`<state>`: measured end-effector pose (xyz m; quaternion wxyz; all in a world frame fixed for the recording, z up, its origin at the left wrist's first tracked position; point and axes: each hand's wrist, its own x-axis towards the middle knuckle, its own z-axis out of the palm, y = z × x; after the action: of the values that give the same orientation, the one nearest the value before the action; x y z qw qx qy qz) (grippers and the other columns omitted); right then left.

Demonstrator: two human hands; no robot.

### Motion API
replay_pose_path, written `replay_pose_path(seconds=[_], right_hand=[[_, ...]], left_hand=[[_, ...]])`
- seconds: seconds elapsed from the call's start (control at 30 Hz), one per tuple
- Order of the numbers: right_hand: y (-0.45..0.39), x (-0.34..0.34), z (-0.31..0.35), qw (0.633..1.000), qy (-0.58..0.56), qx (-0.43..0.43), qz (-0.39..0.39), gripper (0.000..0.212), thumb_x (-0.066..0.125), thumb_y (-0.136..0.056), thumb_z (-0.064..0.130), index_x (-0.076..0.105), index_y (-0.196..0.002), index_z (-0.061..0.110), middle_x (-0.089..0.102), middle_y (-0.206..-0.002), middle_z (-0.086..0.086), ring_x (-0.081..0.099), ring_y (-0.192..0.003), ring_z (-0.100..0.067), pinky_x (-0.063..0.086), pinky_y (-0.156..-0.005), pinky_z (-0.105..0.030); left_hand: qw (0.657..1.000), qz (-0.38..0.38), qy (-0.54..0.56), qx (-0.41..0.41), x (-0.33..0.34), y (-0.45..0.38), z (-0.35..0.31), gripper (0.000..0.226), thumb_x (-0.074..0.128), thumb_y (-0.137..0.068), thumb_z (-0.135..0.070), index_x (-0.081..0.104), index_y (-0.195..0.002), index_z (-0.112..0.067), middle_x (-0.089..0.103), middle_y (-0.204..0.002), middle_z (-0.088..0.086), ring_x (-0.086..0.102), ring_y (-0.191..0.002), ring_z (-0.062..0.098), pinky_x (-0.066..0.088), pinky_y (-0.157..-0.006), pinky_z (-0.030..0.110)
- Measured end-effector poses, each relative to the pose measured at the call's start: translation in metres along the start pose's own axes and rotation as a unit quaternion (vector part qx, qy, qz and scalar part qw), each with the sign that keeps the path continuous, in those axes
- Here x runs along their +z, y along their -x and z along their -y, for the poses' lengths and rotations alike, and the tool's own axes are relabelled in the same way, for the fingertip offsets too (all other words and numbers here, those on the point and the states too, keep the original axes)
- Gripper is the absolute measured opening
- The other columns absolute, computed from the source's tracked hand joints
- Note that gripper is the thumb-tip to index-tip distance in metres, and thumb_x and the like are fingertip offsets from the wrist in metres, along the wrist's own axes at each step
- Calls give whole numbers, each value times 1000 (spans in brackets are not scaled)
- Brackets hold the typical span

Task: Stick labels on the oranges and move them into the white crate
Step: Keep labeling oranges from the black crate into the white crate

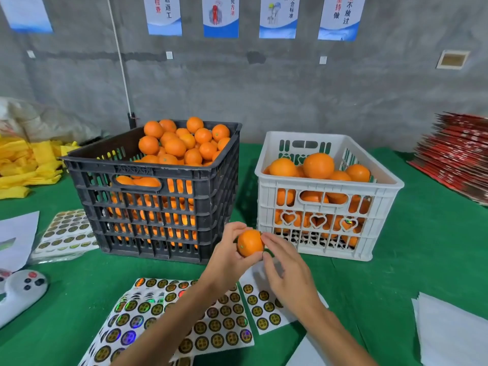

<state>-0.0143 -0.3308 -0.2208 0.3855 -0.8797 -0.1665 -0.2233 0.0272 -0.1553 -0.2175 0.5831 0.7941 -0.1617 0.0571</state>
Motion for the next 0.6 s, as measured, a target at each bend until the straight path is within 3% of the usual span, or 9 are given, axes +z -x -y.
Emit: replay_pose_path(seconds=[0.13, 0.2, 0.27, 0.33, 0.47, 0.6], right_hand=[[-41, -33, 28, 984, 59, -76, -148, 43, 55, -105, 19, 55, -146, 10, 54, -149, 0, 47, -139, -11, 37, -117, -29], [-70, -55, 41, 973, 97, -73, -194, 45, 56, -104, 18, 53, -147, 7, 55, -150, -5, 48, -140, -18, 37, -118, -34], [-101, -76, 51, 966, 146, -42, -209, 49, 55, -104, 22, 48, -150, 9, 55, -150, -6, 47, -140, -22, 35, -120, -41], [-127, -91, 57, 959, 194, 4, -206, 54, 50, -104, 28, 40, -155, 11, 49, -154, -5, 42, -142, -22, 30, -120, -44], [-151, -98, 63, 950, 242, 56, -189, 60, 47, -102, 31, 34, -157, 9, 36, -162, -9, 31, -149, -25, 18, -125, -41], [-156, -81, 70, 972, 177, -11, -153, 53, 50, -102, 26, 44, -153, 11, 42, -159, -6, 34, -148, -21, 22, -125, -38]], left_hand=[[994, -58, -21, 86, -7, -39, -69, 58, 85, -73, -48, 47, -116, -55, 58, -117, -3, 64, -78, 2, 54, -69, 19], [980, -93, -44, 168, -8, -69, -107, 58, 87, -77, -37, 52, -118, -56, 50, -120, -9, 61, -81, 2, 53, -70, 15], [970, -111, -64, 206, -3, -103, -140, 61, 87, -78, -34, 59, -131, -41, 47, -120, -7, 63, -94, 4, 56, -84, 22], [973, -100, -85, 192, 5, -137, -165, 65, 85, -83, -28, 58, -142, -27, 47, -124, -4, 61, -111, 12, 54, -99, 32], [972, -17, -186, 142, 10, -175, -182, 71, 70, -97, -15, 36, -159, -17, 39, -155, 10, 46, -141, 27, 43, -115, 44], [941, -56, -283, 174, -25, -173, -180, 57, 62, -95, -6, 48, -149, -19, 48, -147, 7, 59, -124, 32, 48, -105, 48]])
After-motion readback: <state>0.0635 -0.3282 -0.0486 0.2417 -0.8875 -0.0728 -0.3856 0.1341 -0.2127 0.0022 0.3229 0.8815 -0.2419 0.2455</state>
